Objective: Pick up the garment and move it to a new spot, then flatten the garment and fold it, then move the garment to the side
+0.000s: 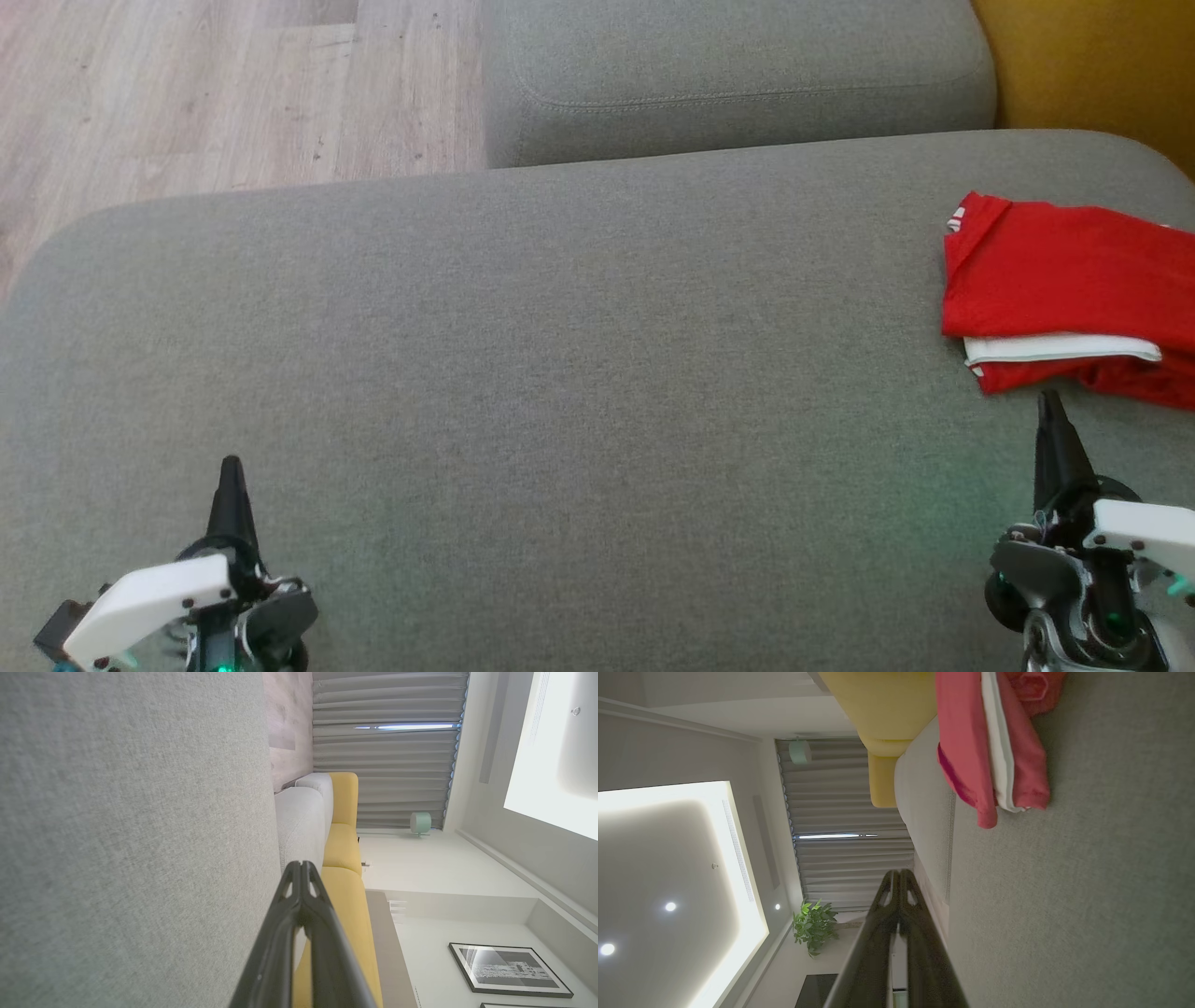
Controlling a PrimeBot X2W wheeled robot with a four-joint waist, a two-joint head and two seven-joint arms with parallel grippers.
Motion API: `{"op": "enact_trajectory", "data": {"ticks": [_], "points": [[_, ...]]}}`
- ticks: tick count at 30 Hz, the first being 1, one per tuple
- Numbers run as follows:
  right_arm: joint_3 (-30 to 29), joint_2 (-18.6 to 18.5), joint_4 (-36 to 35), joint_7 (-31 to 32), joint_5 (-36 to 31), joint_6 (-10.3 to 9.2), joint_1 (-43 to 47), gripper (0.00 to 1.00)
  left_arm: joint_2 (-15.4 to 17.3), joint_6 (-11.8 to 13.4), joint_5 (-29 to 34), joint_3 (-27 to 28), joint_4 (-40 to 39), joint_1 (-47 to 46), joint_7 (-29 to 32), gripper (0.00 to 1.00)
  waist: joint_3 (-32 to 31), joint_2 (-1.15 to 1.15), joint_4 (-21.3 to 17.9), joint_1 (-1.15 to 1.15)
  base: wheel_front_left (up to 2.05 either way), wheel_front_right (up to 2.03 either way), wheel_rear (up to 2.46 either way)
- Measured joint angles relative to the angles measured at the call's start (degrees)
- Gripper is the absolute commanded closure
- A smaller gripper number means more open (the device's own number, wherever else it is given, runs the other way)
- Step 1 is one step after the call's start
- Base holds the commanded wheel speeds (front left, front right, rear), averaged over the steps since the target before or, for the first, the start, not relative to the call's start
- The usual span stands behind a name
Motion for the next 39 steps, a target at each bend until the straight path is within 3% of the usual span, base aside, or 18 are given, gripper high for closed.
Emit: {"op": "enact_trajectory", "data": {"ticks": [39], "points": [[-0.62, 0.11, 0.02, 0.58, -0.10, 0.00, 0.00, 1.00, -0.51, -0.01, 0.10, 1.11, 0.01, 0.00, 0.54, 1.00, -0.01, 0.00, 0.00, 0.00, 0.00, 0.00, 0.00]]}}
